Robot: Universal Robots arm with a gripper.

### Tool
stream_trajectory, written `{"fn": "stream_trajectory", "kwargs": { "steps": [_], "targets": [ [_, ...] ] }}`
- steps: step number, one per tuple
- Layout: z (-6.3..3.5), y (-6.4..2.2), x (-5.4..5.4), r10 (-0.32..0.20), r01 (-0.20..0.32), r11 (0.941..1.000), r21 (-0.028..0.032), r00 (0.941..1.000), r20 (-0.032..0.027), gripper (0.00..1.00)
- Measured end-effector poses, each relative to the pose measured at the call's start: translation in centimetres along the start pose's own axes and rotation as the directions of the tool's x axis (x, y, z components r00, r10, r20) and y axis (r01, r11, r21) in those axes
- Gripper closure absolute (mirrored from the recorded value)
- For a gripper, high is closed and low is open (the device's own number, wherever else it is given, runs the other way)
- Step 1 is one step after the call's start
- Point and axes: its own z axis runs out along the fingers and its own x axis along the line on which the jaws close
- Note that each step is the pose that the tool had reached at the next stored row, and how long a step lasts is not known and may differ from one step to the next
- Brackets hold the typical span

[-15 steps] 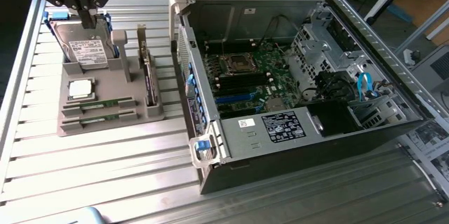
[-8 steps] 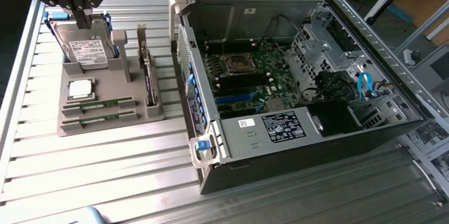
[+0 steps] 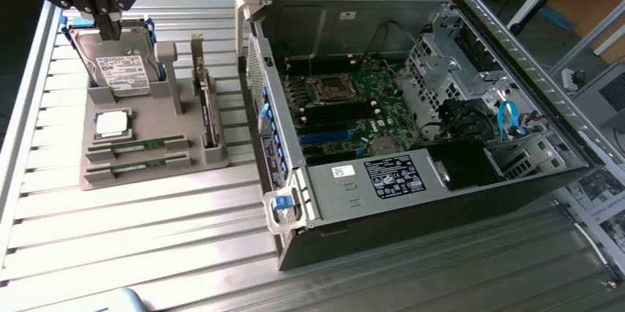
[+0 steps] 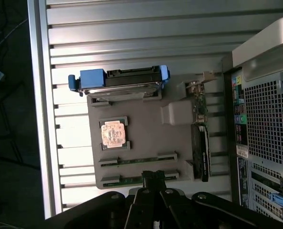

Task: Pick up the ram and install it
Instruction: 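Reach for the ram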

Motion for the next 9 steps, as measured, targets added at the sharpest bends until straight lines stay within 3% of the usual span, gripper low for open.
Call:
{"fn": "stream_trajectory", "kwargs": {
  "steps": [9],
  "targets": [
    [-0.03, -0.08, 1.1, 0.000, 0.000, 1.0000, 0.0000, 1.0000, 0.0000, 0.89]
  ]
}}
